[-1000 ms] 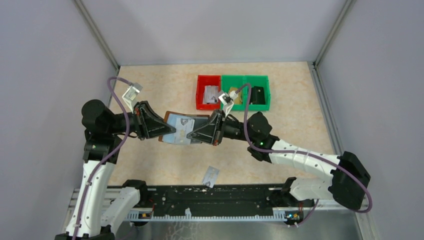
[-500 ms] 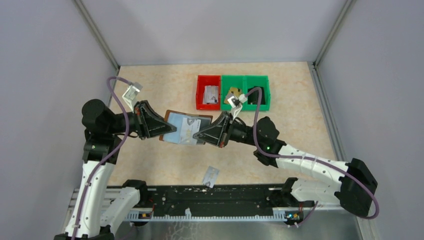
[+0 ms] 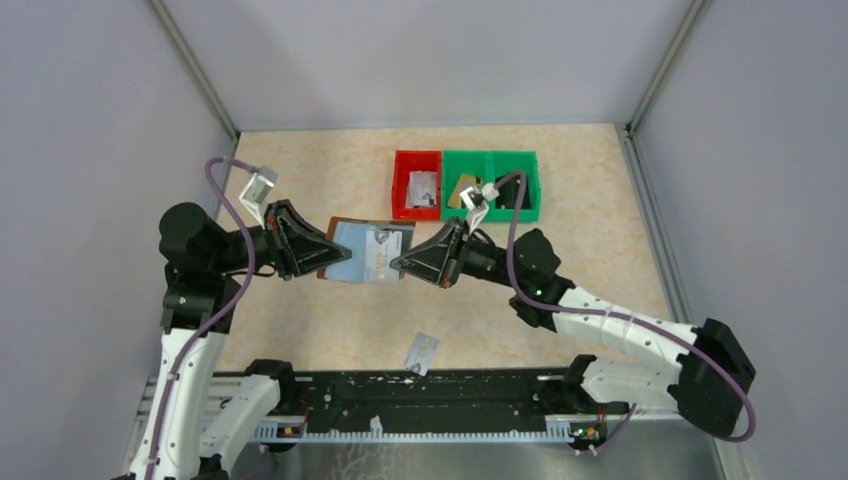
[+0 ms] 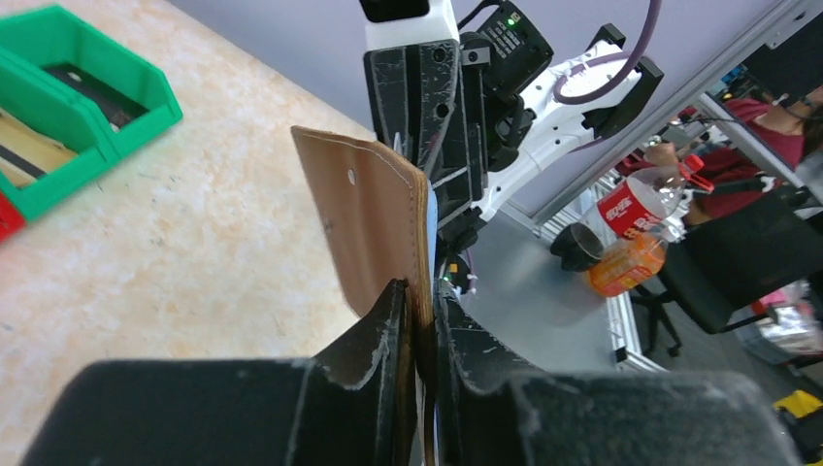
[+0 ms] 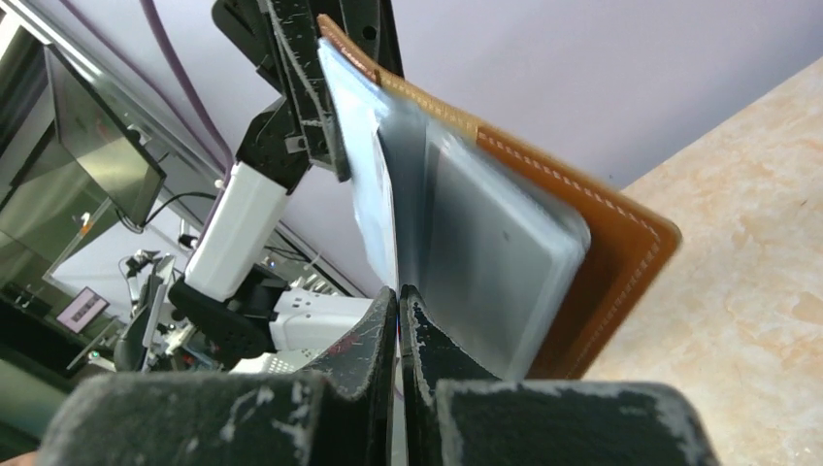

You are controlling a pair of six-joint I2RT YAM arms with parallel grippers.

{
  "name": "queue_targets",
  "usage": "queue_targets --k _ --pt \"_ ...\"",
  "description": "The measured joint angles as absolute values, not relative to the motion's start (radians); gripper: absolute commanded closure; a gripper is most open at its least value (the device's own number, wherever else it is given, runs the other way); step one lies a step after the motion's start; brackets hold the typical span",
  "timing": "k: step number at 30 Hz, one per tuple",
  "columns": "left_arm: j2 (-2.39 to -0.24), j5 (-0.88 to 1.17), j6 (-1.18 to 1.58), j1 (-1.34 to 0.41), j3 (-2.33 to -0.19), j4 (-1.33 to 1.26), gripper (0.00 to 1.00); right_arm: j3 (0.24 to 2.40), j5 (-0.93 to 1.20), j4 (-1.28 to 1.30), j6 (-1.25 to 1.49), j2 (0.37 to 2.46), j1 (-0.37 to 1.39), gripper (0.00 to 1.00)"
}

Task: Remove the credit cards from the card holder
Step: Remove the credit card from the card holder.

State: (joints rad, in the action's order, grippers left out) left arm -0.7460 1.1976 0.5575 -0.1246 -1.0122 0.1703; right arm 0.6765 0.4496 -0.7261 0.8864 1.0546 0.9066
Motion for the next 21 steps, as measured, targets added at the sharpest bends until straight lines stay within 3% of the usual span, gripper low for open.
queue_targets --k 7,11,14,21 --pt "-0.742 1.207 0.664 -0.122 -0.95 0.11 0.43 0.689 0.463 -0.768 0.911 1.155 0.915 1.0" --pt "-0.74 1.216 0.68 -0.122 -0.95 0.101 0.39 0.69 0.453 -0.771 0.91 1.157 0.924 1.0" --pt "-0.738 1.217 0.685 -0.122 -0.947 0.092 0.46 0.702 0.447 -0.777 0.91 1.171 0.936 1.0" --pt "-0.737 1.127 0.553 -0.122 -0.939 0.184 0.9 0.747 0.446 -0.791 0.907 1.222 0.968 1.0"
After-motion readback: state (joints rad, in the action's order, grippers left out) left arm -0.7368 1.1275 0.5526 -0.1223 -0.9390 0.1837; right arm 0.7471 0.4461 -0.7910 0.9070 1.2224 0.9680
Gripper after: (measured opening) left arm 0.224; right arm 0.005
